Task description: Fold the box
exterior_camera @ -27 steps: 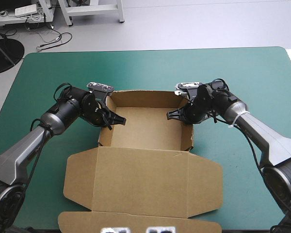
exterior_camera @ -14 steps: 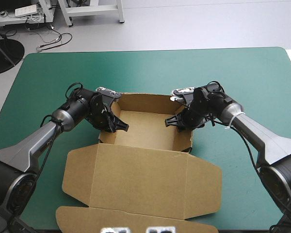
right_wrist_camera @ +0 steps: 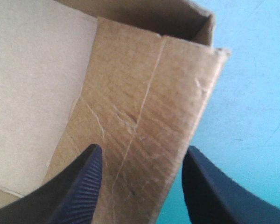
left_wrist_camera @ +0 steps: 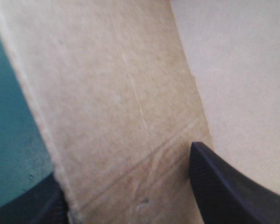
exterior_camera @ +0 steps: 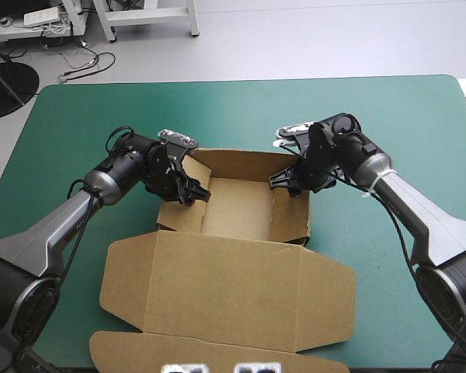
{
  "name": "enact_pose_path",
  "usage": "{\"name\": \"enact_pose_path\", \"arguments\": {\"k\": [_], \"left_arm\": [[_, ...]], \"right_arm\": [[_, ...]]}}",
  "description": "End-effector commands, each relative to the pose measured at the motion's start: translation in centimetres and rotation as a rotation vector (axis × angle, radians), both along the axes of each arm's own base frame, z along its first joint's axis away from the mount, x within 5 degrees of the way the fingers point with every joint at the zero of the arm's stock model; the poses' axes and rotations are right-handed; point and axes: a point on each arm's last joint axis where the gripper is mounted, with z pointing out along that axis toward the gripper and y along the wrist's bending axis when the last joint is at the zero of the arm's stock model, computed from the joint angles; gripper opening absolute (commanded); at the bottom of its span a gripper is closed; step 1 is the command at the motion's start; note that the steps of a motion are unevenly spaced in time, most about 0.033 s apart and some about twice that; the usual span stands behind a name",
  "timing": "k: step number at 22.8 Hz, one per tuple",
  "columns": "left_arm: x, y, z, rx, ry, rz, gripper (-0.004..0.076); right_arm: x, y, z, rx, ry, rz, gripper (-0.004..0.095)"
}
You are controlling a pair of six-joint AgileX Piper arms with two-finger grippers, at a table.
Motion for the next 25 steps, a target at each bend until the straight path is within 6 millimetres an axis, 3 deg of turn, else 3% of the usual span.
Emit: {"name": "enact_pose_path", "arguments": {"k": [1, 4, 10, 12, 13, 14, 15, 17, 19, 25], "left_arm": [[0.2, 0.1, 4.7, -0.022, -0.144, -0.009, 0.0439], [0.5, 1.0, 7.3, 0.077, -0.194, -0.004, 0.0439], [-1.4, 2.7, 15.7, 0.106, -0.308, 0.049, 0.0418], [-3.4, 3.4, 19.3, 0.024, -0.403, 0.054, 0.0287], [-5.2, 4.2, 21.4, -0.015, -0.465, 0.06, 0.0125], [-6.2, 4.7, 22.4, -0.033, -0.495, 0.062, 0.0034], [-8.5, 5.7, 24.2, -0.064, -0.556, 0.067, -0.0005], [-11.5, 7.2, 26.2, -0.101, -0.629, 0.075, -0.001], [-13.2, 8.0, 27.1, -0.122, -0.669, 0.079, -0.001], [-17.2, 9.8, 27.4, -0.154, -0.705, 0.077, -0.001]], "right_arm": [[-0.3, -0.2, 4.3, 0.039, -0.093, -0.007, 0.0489], [-0.5, -0.5, 6.2, 0.027, -0.103, -0.008, 0.0489], [-1.5, -1.4, 11.9, 0.07, -0.277, -0.017, 0.0485], [-2.6, -2.5, 13.6, 0.078, -0.33, -0.097, 0.0485], [-3.0, -3.2, 14.2, 0.083, -0.35, -0.118, 0.0485], [-3.3, -3.5, 14.6, 0.116, -0.348, -0.137, 0.0485], [-3.5, -3.6, 14.7, 0.164, -0.325, -0.141, 0.0485], [-3.4, -3.6, 13.7, 0.176, -0.279, -0.145, 0.0485], [-3.2, -3.6, 12.2, 0.148, -0.236, -0.16, 0.0485], [-2.3, -2.9, 6.0, 0.102, -0.086, -0.166, 0.0485]]}}
